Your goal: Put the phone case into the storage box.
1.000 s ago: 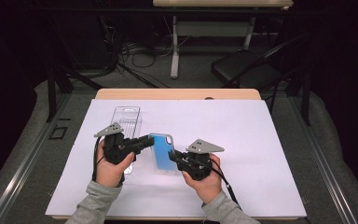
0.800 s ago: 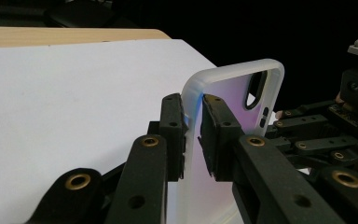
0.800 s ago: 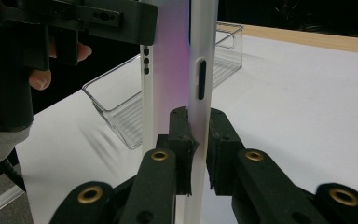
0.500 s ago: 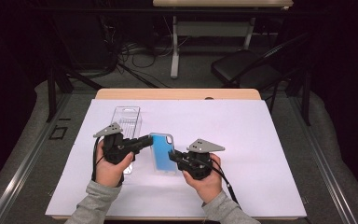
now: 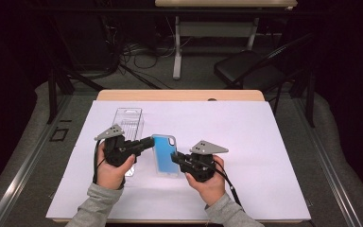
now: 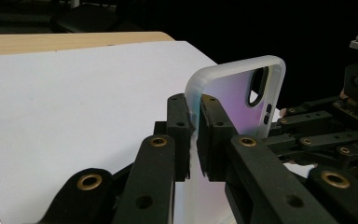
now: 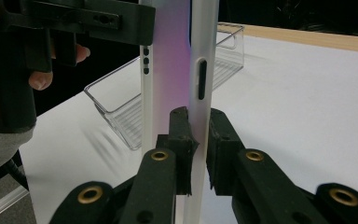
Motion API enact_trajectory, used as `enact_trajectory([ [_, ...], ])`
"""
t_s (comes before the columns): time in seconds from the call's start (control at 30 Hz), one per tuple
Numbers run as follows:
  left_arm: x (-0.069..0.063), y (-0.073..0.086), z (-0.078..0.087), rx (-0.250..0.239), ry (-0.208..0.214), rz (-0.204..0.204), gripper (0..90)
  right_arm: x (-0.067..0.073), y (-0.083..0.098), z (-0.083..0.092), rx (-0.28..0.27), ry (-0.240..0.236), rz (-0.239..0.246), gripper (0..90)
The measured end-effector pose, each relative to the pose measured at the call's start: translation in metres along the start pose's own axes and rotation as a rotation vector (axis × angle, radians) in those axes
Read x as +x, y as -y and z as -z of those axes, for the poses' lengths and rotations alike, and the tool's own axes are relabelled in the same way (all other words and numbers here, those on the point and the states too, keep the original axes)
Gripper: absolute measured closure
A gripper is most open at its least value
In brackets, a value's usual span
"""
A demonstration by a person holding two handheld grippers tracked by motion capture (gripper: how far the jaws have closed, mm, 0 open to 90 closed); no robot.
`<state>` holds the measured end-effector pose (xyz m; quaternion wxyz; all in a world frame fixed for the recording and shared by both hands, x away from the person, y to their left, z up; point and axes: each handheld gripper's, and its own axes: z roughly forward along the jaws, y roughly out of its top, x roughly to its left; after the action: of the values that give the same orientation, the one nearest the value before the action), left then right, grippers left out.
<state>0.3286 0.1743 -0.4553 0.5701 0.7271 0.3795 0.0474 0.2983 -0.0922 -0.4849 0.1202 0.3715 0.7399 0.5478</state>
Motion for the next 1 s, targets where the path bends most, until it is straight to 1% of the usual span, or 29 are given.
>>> enact_trajectory([
  [0.33,-0.0006,-0.0001,0.0007,-0.002,-0.002,-0.005,84.7,0.0001,-0.0002,-0.0001,-0.003,-0.004,-0.003,81.9],
  [1.0,-0.001,-0.0001,0.0013,-0.007,-0.003,-0.002,84.9,-0.0006,-0.0004,-0.0003,-0.007,-0.007,-0.004,81.3],
])
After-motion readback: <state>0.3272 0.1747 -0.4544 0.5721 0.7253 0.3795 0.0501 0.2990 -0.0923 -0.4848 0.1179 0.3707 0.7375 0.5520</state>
